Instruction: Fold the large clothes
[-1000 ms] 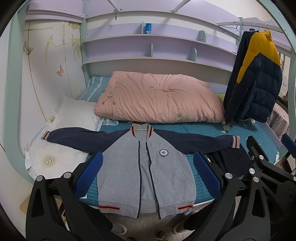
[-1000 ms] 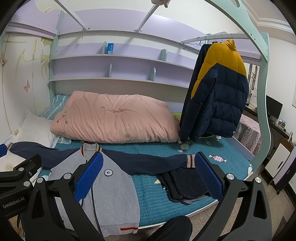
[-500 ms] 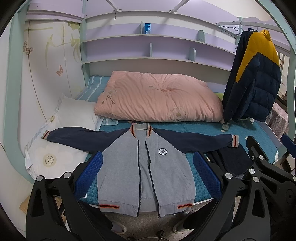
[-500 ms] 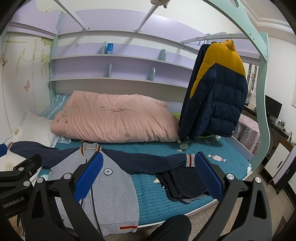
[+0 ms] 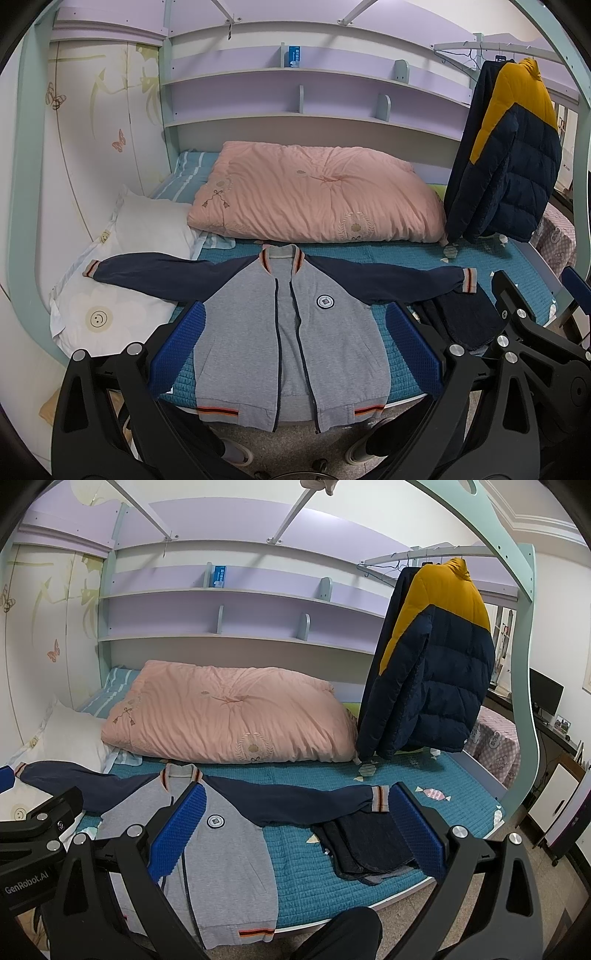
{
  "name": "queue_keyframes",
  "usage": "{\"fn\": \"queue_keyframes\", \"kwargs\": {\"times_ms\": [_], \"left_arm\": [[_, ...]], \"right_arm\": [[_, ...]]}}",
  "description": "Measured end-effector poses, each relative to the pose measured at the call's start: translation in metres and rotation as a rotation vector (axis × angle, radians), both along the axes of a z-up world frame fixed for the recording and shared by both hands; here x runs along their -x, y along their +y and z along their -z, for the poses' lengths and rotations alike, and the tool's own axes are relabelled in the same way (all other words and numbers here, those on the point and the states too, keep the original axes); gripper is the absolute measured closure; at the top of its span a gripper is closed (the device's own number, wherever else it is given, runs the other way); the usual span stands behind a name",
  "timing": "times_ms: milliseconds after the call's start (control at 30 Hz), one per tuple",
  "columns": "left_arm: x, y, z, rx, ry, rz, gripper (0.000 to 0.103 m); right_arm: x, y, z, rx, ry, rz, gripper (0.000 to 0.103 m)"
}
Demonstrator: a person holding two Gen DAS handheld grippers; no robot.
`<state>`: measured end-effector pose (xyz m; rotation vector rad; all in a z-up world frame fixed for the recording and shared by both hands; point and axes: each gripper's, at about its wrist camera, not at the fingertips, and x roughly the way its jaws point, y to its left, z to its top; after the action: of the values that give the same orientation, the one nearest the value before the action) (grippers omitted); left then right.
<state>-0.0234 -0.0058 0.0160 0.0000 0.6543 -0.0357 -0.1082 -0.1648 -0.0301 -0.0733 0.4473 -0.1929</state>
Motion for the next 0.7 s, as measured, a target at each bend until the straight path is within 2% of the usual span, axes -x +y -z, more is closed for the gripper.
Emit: {"fn": "queue_keyframes", "kwargs": {"times_ms": [433, 600, 700], "left_arm": [[0.006, -0.004, 0.001, 0.0, 0.006, 0.005, 0.005], [0.009, -0.006, 0.003, 0.001, 0.013, 0.008, 0.005], [-0.002, -0.005, 0.006, 0.002, 0.025, 0.01, 0.005]], "right_arm": [[0.012, -0.005, 0.005, -0.006, 0.015, 0.002, 0.007], [0.004, -0.005, 0.006, -0.009, 0.026, 0.003, 0.007], [0.003, -0.006, 0.007, -0.01, 0.034, 0.004, 0.007]]}}
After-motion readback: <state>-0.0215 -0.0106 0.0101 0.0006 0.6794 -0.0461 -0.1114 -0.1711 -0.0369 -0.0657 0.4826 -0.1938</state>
